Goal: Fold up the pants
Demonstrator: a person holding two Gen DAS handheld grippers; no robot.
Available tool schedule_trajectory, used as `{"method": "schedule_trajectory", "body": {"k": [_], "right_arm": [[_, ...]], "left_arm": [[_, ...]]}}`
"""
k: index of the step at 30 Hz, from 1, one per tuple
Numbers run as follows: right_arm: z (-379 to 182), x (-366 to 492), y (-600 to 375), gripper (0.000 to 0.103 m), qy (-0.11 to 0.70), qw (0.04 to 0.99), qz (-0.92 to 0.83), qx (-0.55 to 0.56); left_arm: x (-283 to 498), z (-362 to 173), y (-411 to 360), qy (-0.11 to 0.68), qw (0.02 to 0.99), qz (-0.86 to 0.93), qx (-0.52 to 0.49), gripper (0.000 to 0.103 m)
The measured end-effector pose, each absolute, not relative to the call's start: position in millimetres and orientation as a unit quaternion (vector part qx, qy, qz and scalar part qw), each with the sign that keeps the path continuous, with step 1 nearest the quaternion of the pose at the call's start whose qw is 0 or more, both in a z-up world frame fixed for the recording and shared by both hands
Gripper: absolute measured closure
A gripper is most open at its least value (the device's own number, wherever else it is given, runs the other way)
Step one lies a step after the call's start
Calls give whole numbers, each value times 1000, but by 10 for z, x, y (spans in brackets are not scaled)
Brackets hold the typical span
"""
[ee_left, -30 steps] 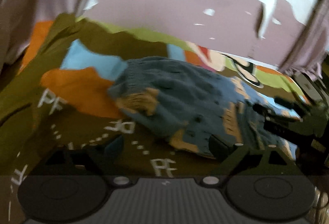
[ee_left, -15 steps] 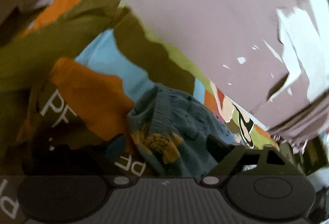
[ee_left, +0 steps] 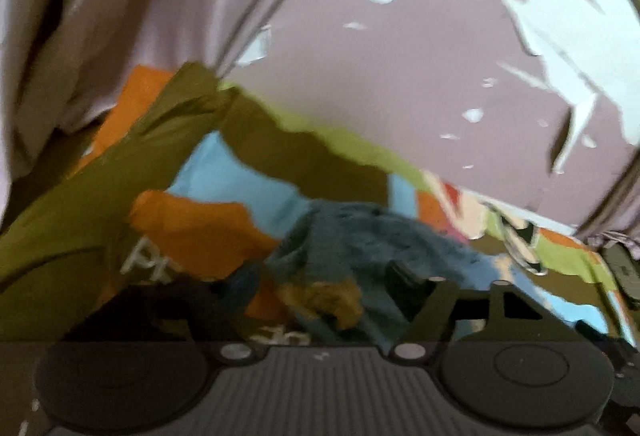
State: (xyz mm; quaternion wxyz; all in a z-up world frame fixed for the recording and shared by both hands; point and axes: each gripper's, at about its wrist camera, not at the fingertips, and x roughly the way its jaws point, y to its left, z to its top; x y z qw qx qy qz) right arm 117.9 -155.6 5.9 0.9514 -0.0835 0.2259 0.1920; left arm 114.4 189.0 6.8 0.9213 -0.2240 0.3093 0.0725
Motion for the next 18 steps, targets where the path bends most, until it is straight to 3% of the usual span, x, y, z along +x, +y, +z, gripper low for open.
{"method": "schedule_trajectory", "body": {"k": [2, 6, 7, 8, 9, 18], "right_arm": [[47, 1165, -1547, 21, 228, 950, 197, -83], [30, 1138, -1527, 22, 232, 947, 208, -81], [23, 1133, -1522, 22, 234, 945, 211, -83], [9, 1129, -1511, 22, 237, 944, 214, -86], [-4, 1131, -1508, 22, 240, 942, 215, -88], [-113, 1175, -1522, 22, 265, 936, 215, -84]], "left_arm": [[1271, 61, 1842, 327, 919, 60, -211, 43], [1450, -66, 1851, 389, 892, 73, -218, 51], [1486, -98, 1862, 403, 884, 82, -222, 58], [1514, -124, 1883, 412, 878, 85, -227, 75], [1531, -138, 1897, 418, 875, 86, -229, 78], [1591, -16, 1869, 417, 892, 78, -157, 80]]}}
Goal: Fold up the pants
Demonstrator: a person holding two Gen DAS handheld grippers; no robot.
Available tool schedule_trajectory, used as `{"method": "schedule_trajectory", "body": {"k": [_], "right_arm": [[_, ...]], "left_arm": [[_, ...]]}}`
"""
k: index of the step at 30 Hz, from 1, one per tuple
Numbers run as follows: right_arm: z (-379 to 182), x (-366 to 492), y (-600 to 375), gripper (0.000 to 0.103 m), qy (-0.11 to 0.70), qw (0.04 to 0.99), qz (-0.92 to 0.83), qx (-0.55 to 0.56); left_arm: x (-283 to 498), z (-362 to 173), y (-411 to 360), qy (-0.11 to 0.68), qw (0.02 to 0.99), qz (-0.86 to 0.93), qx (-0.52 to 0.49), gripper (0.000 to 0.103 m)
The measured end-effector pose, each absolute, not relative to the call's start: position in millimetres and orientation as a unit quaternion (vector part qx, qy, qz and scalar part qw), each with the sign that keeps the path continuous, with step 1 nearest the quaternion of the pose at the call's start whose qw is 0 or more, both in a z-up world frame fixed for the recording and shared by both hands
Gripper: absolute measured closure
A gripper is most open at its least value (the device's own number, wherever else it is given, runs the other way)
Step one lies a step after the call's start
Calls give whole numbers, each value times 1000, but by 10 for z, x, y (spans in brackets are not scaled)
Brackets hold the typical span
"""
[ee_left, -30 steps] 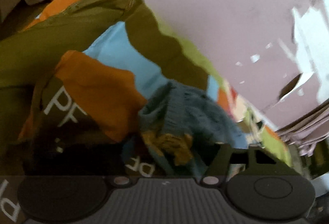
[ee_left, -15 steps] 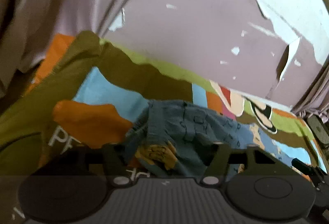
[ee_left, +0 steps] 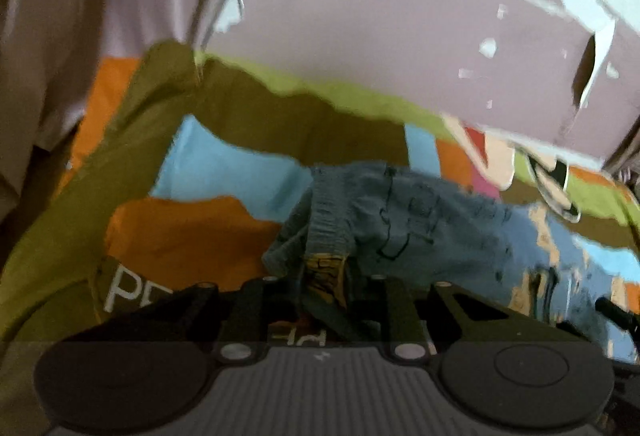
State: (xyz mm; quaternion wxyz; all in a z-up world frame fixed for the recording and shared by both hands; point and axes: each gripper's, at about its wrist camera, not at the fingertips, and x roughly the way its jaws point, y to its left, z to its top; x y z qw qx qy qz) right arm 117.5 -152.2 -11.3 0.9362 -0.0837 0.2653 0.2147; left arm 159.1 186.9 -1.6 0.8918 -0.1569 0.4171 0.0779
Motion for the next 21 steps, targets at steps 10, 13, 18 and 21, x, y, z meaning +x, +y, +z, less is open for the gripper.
{"method": "schedule_trajectory", "body": {"k": [10, 13, 18, 21], "right_arm": [[-81, 1167, -1585, 21, 261, 937, 218, -75], [-78, 1152, -1608, 21, 261, 937, 219, -75], [-108, 1149, -1636, 21, 268, 936, 216, -73], [-121, 1150, -1654, 21, 269, 936, 215, -70]], "left_arm": [[1426, -71, 2008, 393, 893, 109, -190, 34], [1462, -155, 2123, 398, 880, 108, -238, 36], [1536, -147, 2082, 397, 885, 97, -224, 70], [1513, -78, 2099, 388, 888, 99, -226, 72]]}}
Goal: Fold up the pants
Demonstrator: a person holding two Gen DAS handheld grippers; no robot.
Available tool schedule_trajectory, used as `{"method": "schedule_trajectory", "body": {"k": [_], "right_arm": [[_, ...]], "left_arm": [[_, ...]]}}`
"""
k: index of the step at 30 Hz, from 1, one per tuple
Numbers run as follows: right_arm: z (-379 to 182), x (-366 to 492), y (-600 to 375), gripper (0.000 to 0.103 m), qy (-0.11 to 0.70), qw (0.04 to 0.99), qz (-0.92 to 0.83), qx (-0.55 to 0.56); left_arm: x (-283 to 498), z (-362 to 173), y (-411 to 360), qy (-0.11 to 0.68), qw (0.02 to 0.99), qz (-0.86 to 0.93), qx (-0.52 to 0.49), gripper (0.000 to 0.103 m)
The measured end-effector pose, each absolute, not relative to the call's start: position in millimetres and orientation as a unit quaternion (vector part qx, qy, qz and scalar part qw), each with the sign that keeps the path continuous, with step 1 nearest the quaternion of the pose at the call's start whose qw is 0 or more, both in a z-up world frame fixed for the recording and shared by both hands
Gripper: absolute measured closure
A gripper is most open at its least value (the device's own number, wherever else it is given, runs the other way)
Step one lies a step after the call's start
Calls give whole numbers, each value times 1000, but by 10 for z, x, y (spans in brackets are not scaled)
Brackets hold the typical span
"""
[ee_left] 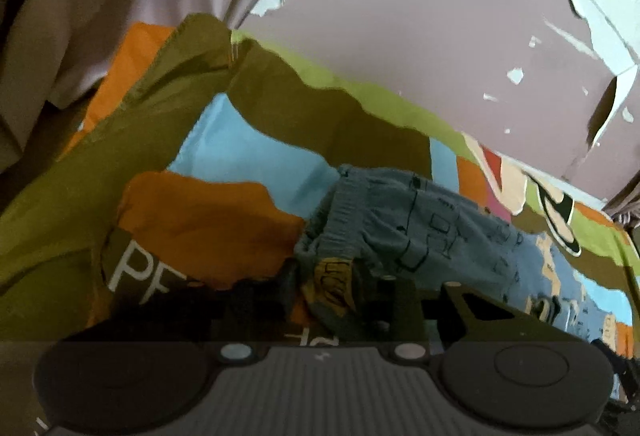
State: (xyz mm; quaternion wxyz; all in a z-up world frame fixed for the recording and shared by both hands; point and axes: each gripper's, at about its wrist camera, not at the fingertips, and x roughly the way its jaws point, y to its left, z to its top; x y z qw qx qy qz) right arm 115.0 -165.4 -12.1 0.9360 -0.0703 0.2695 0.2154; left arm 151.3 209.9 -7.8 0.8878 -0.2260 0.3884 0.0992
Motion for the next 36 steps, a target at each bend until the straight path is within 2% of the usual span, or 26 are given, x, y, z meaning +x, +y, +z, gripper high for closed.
{"method": "schedule_trajectory", "body": {"k": [4, 6, 8, 11, 12, 13, 14, 18, 20, 25, 36], "right_arm": [[-124, 1143, -1673, 21, 269, 936, 215, -68], [-115, 1122, -1686, 21, 264, 939, 211, -66], [-122, 1111, -1679, 20, 263, 939, 211, -70], [-143, 1114, -1663, 20, 267, 937, 212, -71], [-144, 1116, -1661, 20, 267, 937, 212, -70], [-143, 1119, -1661, 20, 268, 937, 213, -71], [-144, 1119, -1658, 20, 268, 937, 213, -71], [-145, 1131, -1662, 19, 269, 937, 214, -71], [-158, 1137, -1658, 19, 270, 936, 213, -69], [-204, 1149, -1651, 15, 269, 938, 210, -68], [-200, 1128, -1636, 15, 260, 939, 211, -81]], "left_arm": [[1496, -147, 2200, 396, 874, 85, -266, 71], [1465, -204, 2282, 388, 866, 75, -305, 67], [1443, -265, 2358, 383, 854, 66, -345, 51], [1442, -303, 2402, 377, 846, 68, -372, 49], [1440, -309, 2412, 376, 844, 69, -376, 50], [1437, -314, 2417, 376, 843, 73, -378, 55], [1431, -319, 2423, 376, 841, 78, -380, 65], [1404, -325, 2429, 366, 837, 84, -399, 73], [1379, -267, 2371, 352, 849, 79, -386, 88], [1337, 74, 2065, 310, 904, 49, -290, 91], [1357, 611, 1610, 267, 934, -24, -236, 92]]}}
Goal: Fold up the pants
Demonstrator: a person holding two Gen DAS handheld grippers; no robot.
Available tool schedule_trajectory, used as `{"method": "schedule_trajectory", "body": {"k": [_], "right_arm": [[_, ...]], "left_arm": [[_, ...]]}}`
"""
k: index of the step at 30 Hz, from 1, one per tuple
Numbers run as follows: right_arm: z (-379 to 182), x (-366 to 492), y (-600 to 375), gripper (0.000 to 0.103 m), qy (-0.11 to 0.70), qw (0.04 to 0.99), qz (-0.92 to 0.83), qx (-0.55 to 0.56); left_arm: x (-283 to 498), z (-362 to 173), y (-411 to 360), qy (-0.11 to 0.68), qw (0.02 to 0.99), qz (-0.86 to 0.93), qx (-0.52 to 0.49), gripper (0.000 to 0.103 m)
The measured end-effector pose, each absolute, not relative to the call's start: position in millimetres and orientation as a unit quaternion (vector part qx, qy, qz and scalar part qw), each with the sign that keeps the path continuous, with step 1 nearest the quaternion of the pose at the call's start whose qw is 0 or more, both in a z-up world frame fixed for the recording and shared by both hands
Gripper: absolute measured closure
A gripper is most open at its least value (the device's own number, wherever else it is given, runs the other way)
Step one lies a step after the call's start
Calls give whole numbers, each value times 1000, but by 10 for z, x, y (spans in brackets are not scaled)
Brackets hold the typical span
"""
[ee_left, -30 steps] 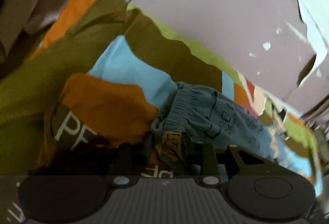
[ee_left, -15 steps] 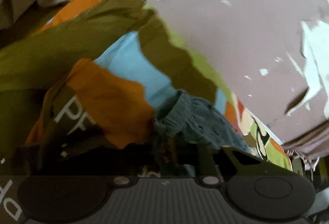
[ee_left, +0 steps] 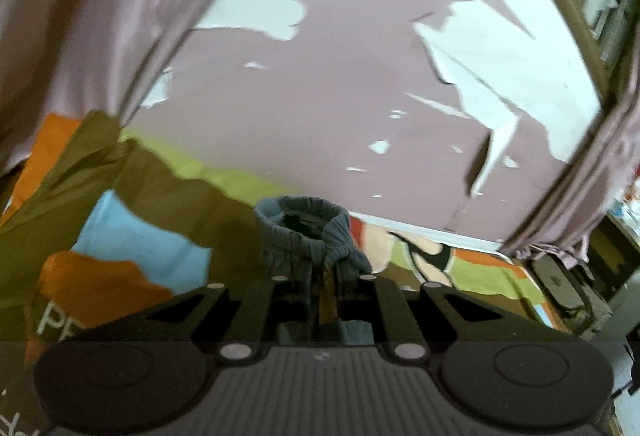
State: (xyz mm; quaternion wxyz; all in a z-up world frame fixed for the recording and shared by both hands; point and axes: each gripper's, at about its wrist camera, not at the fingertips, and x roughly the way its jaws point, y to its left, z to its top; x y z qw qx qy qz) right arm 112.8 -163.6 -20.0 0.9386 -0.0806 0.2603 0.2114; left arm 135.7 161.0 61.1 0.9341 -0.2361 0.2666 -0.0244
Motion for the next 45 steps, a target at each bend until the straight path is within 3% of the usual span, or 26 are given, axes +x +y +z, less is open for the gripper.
{"method": "schedule_trajectory", "body": {"k": [12, 19, 25, 31, 39, 41, 43, 45], "right_arm": [[-89, 1097, -1923, 15, 240, 946, 208, -58], [70, 1086, -2496, 15, 212, 951, 214, -72], [55, 1042, -3006, 15, 202, 955, 183, -120], [-117, 1016, -3515, 15, 234, 955, 133, -124], [-196, 1045, -3672, 15, 249, 957, 121, -86], [-176, 1072, -3667, 15, 253, 957, 125, -71], [-148, 1098, -3660, 15, 254, 957, 124, -63], [-122, 1132, -3680, 15, 254, 958, 120, -60]], "left_arm": [[1527, 1210, 724, 262, 947, -153, -106, 91], [1687, 1341, -253, 285, 916, -281, 28, 91], [1691, 1053, -1016, 313, 880, -354, 50, 91], [1643, 438, -1423, 342, 852, -380, 115, 88], [1466, 340, -1290, 320, 855, -377, 156, 69], [1475, 374, -1225, 326, 853, -384, 137, 42], [1500, 446, -1095, 332, 854, -388, 103, 30], [1515, 521, -930, 333, 861, -377, 77, 25]]}}
